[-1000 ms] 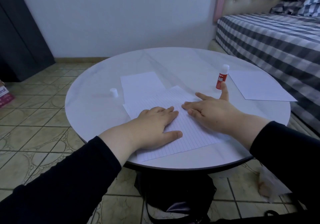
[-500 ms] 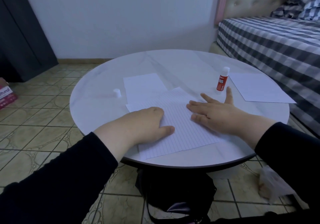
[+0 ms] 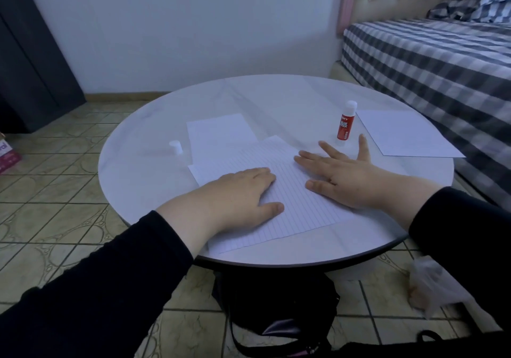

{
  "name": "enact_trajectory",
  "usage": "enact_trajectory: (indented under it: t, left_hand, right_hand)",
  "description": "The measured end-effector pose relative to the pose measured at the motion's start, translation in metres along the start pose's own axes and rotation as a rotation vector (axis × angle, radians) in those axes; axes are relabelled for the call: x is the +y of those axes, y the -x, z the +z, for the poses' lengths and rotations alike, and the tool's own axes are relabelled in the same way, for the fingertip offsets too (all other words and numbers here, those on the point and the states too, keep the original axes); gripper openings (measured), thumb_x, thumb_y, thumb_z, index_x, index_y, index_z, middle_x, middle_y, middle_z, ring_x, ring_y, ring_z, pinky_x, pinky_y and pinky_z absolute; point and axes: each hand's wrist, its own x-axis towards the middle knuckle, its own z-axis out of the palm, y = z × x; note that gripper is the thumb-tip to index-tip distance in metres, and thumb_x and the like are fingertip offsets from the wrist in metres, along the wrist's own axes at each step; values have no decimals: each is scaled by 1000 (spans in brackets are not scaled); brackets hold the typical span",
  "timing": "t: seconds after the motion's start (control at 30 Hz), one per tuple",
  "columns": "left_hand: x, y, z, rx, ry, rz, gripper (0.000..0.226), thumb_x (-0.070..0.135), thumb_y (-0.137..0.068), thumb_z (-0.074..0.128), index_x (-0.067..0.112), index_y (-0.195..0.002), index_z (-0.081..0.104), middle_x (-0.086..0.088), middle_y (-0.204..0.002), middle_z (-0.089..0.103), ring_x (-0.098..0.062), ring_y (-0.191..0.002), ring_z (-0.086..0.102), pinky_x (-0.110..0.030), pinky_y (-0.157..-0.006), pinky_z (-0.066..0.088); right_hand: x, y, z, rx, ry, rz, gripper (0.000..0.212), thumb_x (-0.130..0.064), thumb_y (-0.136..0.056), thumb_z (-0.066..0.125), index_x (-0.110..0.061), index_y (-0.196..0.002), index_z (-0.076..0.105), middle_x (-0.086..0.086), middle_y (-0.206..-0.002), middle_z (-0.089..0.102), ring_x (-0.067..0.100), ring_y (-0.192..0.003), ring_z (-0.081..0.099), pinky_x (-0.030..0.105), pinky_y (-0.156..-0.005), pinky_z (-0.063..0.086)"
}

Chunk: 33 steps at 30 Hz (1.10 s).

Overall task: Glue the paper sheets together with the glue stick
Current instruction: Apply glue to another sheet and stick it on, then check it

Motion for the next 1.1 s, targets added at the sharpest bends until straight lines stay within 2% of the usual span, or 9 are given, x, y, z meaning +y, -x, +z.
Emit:
enact_trajectory:
  t: [0.17, 0.3, 0.47, 0.6, 0.67, 0.8, 0.9, 1.03, 1.1]
  left_hand:
    - [5, -5, 3, -102, 17, 31, 77, 66, -93, 32, 32, -155, 1, 12, -162, -8, -6, -148, -6, -33, -121, -2]
    - [4, -6, 0, -100, 53, 27, 79, 66, -91, 39, 33, -155, 4, 12, -162, -5, -5, -148, -5, -32, -121, -1]
    - [4, -5, 0, -110, 65, 28, 82, 68, -89, 40, 35, -154, 4, 13, -162, -5, -4, -148, -5, -31, -121, -2]
    - [5, -4, 2, -105, 44, 28, 82, 68, -89, 37, 34, -155, 3, 12, -162, -7, -6, -148, -6, -33, -121, -2]
    - [5, -4, 4, -102, 30, 31, 82, 70, -89, 35, 34, -155, 1, 12, -162, -8, -6, -148, -7, -35, -121, -2]
    - [0, -3, 7, -98, 24, 38, 83, 72, -87, 32, 35, -154, -1, 14, -161, -10, -4, -148, -9, -36, -121, -3]
    - [-2, -3, 7, -99, 28, 46, 83, 72, -87, 32, 36, -154, -1, 15, -161, -10, -4, -147, -9, -36, -121, -4]
    - [-1, -3, 6, -93, 7, 55, 80, 69, -90, 32, 35, -154, 0, 14, -161, -10, -5, -148, -8, -36, -121, -3]
    - [-1, -1, 5, -89, -6, 59, 78, 70, -90, 31, 37, -154, 0, 14, -161, -9, -5, -148, -8, -37, -121, -2]
  right_hand:
    - [0, 9, 0, -46, 6, -16, 59, -62, -96, 14, -45, -151, 1, -27, -158, 2, 8, -148, -11, 65, -103, -27]
    - [12, 28, -4, -120, 9, -31, 61, -67, -92, 17, -51, -148, -3, -30, -156, -1, 7, -147, -13, 63, -103, -28]
    - [25, 55, -11, -218, 7, -61, 79, -81, -73, 17, -56, -146, -1, -38, -149, -4, 3, -144, -18, 65, -103, -28]
    - [14, 46, -13, -111, -101, -62, 59, -67, -91, 21, -54, -146, 8, -35, -153, 5, 2, -146, -12, 62, -103, -30]
    - [3, 40, -8, -95, -97, -74, 53, -58, -98, 17, -51, -148, 3, -31, -156, 4, 3, -146, -11, 61, -103, -30]
    - [4, 44, -2, -157, -28, -77, 53, -56, -98, 14, -52, -148, -4, -32, -155, -4, 2, -146, -11, 62, -103, -30]
    - [14, 57, -10, -182, -26, -67, 48, -56, -98, 22, -56, -145, 10, -39, -150, 8, -4, -144, -6, 61, -102, -32]
    - [17, 68, -18, -74, -126, -55, 46, -61, -93, 24, -50, -125, 55, -41, -133, 42, -13, -140, 7, 52, -106, -32]
    - [9, 62, -16, -53, -155, -20, 50, -57, -95, 20, -46, -140, 41, -32, -144, 36, -8, -143, 8, 52, -108, -29]
